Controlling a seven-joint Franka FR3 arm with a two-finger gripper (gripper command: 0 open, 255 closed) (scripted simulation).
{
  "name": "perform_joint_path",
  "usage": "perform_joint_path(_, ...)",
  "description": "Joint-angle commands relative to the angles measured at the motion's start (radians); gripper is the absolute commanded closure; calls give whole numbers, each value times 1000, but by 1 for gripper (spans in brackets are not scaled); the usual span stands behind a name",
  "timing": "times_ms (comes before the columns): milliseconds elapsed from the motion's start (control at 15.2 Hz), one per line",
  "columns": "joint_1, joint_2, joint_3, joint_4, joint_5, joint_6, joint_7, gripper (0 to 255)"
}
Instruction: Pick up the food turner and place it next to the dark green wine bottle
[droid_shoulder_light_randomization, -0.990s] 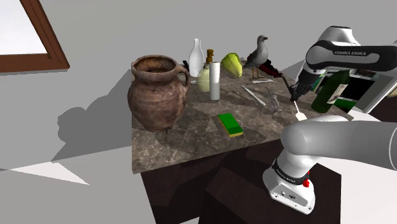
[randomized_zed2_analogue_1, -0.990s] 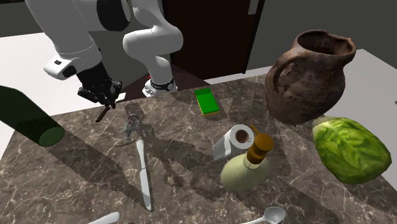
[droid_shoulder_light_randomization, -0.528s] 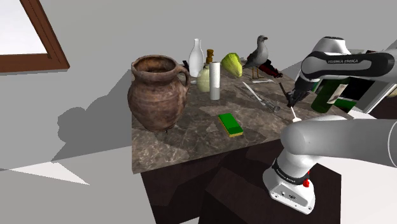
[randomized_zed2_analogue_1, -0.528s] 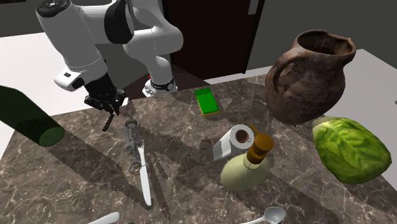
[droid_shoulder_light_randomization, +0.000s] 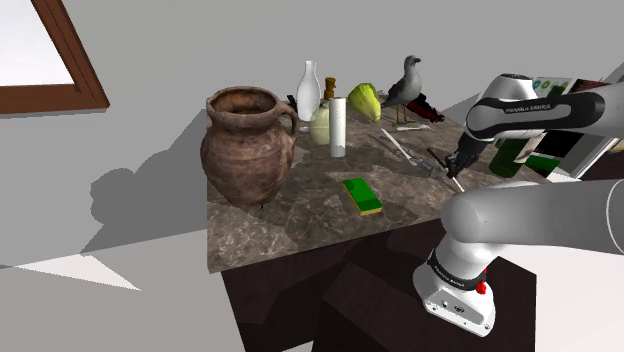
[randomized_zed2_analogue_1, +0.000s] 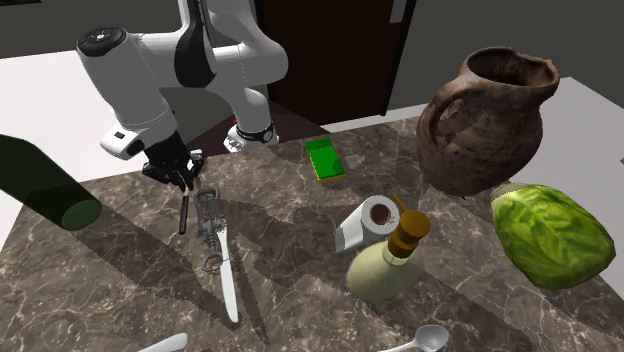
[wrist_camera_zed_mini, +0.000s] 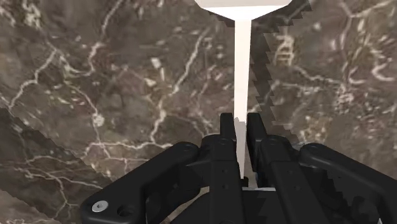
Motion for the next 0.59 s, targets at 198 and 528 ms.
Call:
perform_joint_path(198,1,5,-3,-3,-2,8,2,255)
perform_joint_path(528,1,5,-2,-3,-2,8,2,0)
